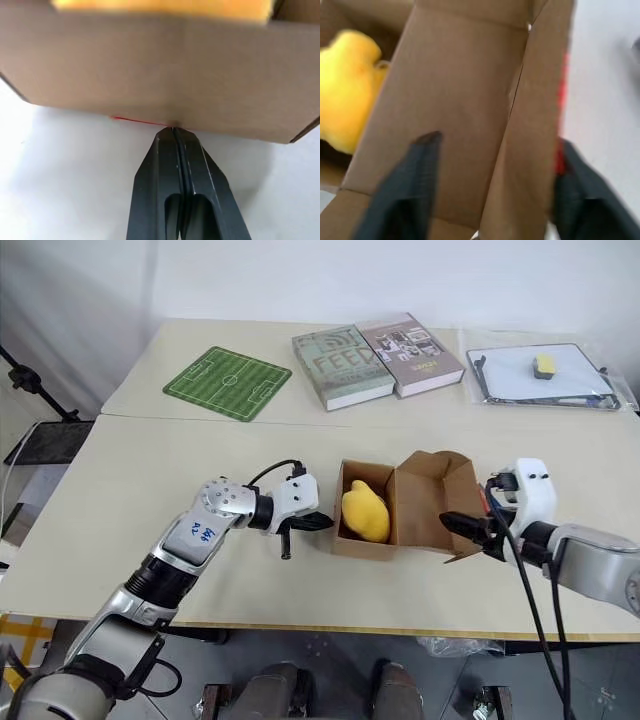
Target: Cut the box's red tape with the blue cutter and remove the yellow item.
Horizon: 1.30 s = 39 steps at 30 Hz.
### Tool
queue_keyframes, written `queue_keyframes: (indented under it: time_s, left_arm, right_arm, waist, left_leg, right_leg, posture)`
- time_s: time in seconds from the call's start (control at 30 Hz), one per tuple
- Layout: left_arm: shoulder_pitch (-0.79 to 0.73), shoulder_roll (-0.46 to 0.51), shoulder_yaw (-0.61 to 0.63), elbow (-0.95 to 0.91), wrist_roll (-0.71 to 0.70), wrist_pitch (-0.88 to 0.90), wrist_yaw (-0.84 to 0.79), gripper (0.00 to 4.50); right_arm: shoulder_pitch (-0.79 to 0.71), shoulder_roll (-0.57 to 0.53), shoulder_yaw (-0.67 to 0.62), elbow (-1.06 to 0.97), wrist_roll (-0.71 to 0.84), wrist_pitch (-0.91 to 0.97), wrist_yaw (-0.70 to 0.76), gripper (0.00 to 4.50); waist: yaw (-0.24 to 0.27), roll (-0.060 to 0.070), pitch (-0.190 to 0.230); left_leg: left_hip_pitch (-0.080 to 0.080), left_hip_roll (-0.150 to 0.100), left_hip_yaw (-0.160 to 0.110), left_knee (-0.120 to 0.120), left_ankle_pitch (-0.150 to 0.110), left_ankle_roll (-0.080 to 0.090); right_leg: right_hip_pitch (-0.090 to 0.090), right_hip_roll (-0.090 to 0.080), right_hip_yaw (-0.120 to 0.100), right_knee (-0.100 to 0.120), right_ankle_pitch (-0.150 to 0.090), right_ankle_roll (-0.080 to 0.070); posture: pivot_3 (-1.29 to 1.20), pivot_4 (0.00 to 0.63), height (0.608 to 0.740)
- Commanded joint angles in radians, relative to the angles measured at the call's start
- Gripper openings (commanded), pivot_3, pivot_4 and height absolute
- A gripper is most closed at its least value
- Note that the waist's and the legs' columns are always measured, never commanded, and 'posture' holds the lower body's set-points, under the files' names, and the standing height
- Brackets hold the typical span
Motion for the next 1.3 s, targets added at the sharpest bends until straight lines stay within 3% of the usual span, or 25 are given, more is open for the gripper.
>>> queue_keyframes:
  time_s: [0.03, 0.2, 0.3, 0.47, 0.73, 1.0, 1.27, 1.3]
  left_arm:
    - [0.016, 0.014, 0.041, -0.043, -0.02, 0.014, 0.019, 0.0]
    - [0.027, 0.041, 0.089, -0.058, -0.031, 0.045, 0.046, 0.0]
    - [0.008, 0.055, 0.149, -0.054, -0.063, 0.076, 0.061, 0.49]
    - [-0.078, 0.044, 0.213, -0.118, -0.171, 0.154, 0.023, 2.07]
    - [-0.248, 0.035, 0.129, -0.08, -0.194, 0.119, -0.065, 4.46]
    - [-0.348, -0.044, -0.106, 0.164, -0.023, -0.143, -0.134, 4.46]
    - [-0.45, -0.156, -0.185, 0.475, 0.101, -0.328, -0.13, 4.46]
    - [-0.458, -0.163, -0.188, 0.504, 0.112, -0.349, -0.128, 4.28]
  right_arm:
    - [0.013, -0.062, -0.085, 0.007, -0.126, -0.03, 0.174, 4.48]
    - [0.063, -0.114, -0.148, 0.045, -0.294, -0.064, 0.377, 4.48]
    - [0.1, -0.137, -0.213, 0.051, -0.371, -0.089, 0.512, 4.5]
    - [0.128, -0.146, -0.307, 0.031, -0.427, -0.113, 0.707, 4.5]
    - [0.196, -0.095, -0.411, -0.083, -0.477, -0.145, 0.89, 4.5]
    - [0.325, 0.019, -0.529, -0.289, -0.498, -0.15, 0.894, 4.5]
    - [0.365, 0.102, -0.561, -0.437, -0.448, -0.131, 0.768, 4.5]
    - [0.369, 0.106, -0.565, -0.446, -0.445, -0.13, 0.758, 4.5]
  waist:
    - [-0.001, 0.0, 0.0]
    - [-0.001, 0.0, 0.0]
    - [-0.001, 0.0, 0.0]
    - [0.002, 0.0, 0.001]
    - [0.001, 0.0, 0.001]
    - [0.004, 0.0, 0.001]
    - [0.003, 0.0, 0.001]
    - [0.003, 0.0, 0.001]
  left_leg:
    - [0.0, 0.0, 0.0, 0.0, 0.0, 0.0]
    - [0.0, 0.0, 0.0, 0.0, 0.0, 0.0]
    - [0.0, 0.0, 0.0, 0.0, 0.0, 0.0]
    - [0.0, 0.0, 0.0, 0.001, 0.0, 0.0]
    - [0.001, -0.001, 0.0, 0.0, 0.0, 0.0]
    - [0.001, -0.002, 0.0, 0.0, 0.0, 0.0]
    - [0.001, -0.002, 0.0, 0.001, 0.0, 0.0]
    - [0.001, -0.002, 0.0, 0.001, 0.0, 0.0]
  right_leg:
    - [0.0, 0.0, 0.0, 0.0, 0.0, 0.0]
    - [0.0, 0.0, 0.0, 0.0, 0.0, 0.0]
    - [0.0, 0.0, 0.0, 0.0, 0.0, 0.0]
    - [0.0, 0.0, 0.0, 0.001, 0.0, 0.0]
    - [0.0, 0.0, 0.0, 0.001, 0.0, 0.001]
    - [0.001, 0.0, 0.0, 0.0, 0.001, 0.001]
    - [0.001, 0.0, 0.001, -0.001, 0.001, 0.001]
    - [0.001, 0.0, 0.001, -0.001, 0.001, 0.001]
  posture:
    - [0.0, 0.15, 0.74]
    - [0.0, 0.15, 0.74]
    - [0.0, 0.15, 0.74]
    - [0.0, 0.15, 0.74]
    - [0.0, 0.15, 0.74]
    - [0.0, 0.15, 0.74]
    - [0.0, 0.15, 0.74]
    - [0.0, 0.15, 0.74]
